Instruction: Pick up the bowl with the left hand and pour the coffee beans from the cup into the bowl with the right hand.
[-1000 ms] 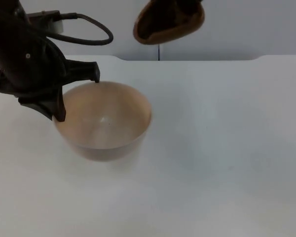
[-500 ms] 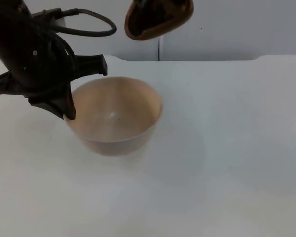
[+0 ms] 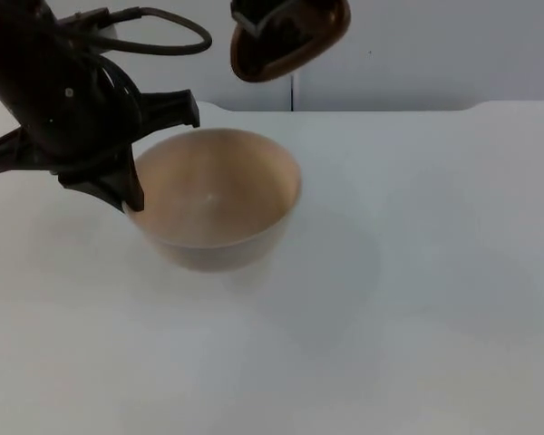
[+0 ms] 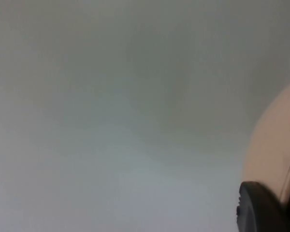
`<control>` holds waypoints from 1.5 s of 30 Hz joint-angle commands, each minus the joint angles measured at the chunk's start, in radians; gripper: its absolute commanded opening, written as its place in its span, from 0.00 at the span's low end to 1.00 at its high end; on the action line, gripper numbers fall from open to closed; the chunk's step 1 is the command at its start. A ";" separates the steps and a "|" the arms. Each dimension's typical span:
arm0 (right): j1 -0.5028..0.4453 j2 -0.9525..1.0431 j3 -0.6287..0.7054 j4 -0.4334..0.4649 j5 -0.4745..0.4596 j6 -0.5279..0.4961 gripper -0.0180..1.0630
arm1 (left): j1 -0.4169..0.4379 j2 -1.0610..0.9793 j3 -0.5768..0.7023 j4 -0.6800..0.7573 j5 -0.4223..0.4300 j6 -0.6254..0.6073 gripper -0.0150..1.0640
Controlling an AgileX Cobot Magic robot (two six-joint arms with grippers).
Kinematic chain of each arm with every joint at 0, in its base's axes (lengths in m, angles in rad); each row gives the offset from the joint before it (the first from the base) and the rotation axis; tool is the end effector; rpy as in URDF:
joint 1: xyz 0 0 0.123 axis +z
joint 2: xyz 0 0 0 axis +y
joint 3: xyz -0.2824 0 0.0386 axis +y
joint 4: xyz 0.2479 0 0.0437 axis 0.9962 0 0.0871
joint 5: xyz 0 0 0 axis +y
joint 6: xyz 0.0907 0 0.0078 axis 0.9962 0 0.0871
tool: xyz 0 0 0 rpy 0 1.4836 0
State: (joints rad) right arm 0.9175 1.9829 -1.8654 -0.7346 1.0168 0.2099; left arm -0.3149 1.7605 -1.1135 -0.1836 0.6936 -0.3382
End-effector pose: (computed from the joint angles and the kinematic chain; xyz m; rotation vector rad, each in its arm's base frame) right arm 0.3122 0.3224 0.3217 -1.0414 2.0602 -0.4111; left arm 0.3239 -0.1167 0.1928 -0.2090 2.8597 -0.3372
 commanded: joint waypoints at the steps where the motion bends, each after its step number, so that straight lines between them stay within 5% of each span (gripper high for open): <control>1: 0.016 -0.006 -0.004 -0.046 -0.005 0.010 0.02 | 0.002 -0.016 0.002 0.005 -0.016 -0.011 0.01; 45: 0.157 0.027 -0.004 -0.421 0.090 -0.020 0.02 | 0.002 -0.016 0.002 0.008 -0.027 -0.011 0.01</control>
State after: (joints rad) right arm 1.0688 2.0133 -1.8654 -1.1304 1.1019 0.1909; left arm -0.3149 1.7605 -1.1135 -0.1790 0.6778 -0.3402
